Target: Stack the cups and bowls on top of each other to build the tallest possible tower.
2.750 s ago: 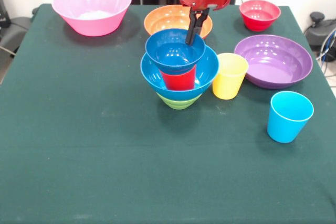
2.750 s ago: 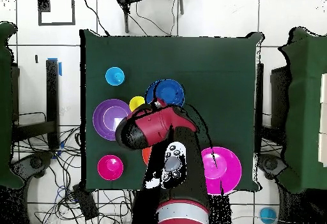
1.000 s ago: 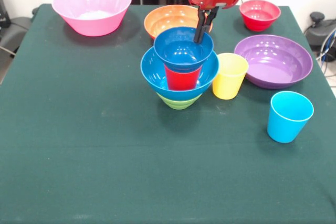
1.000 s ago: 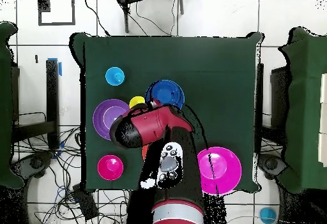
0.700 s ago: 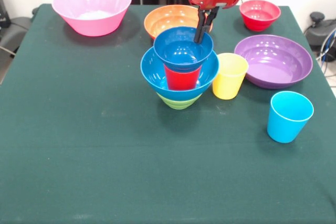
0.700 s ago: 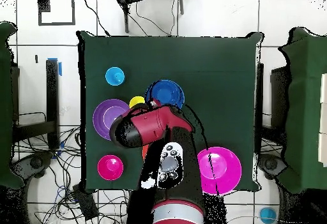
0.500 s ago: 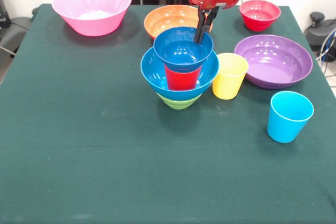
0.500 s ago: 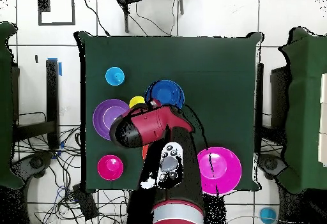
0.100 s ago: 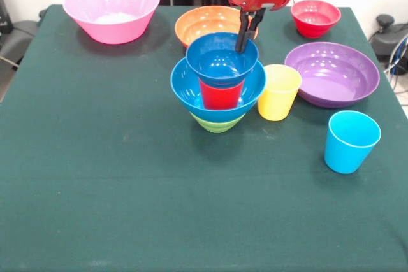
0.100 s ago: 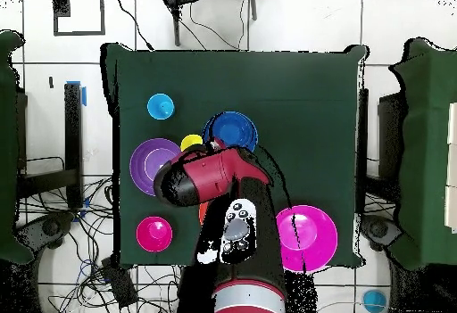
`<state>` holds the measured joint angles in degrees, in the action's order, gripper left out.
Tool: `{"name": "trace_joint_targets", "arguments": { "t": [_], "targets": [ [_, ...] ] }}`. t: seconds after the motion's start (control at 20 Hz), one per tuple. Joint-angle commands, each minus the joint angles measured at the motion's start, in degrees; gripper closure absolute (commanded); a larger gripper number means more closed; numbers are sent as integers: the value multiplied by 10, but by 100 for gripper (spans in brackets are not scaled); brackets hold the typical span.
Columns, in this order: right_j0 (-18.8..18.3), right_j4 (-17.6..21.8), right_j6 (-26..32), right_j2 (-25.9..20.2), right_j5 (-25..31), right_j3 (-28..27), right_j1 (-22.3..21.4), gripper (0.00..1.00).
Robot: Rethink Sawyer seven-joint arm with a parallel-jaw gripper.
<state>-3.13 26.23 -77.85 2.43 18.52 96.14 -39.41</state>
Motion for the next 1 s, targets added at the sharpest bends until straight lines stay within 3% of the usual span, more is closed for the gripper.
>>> {"name": "trace_joint_targets", "arguments": {
  "t": [0.05, 1.0],
  "targets": [
    [-4, -6, -36, -32, 76, 5, 11, 0],
    [6, -15, -38, -25, 105, 0, -7, 0]
  ]
}}
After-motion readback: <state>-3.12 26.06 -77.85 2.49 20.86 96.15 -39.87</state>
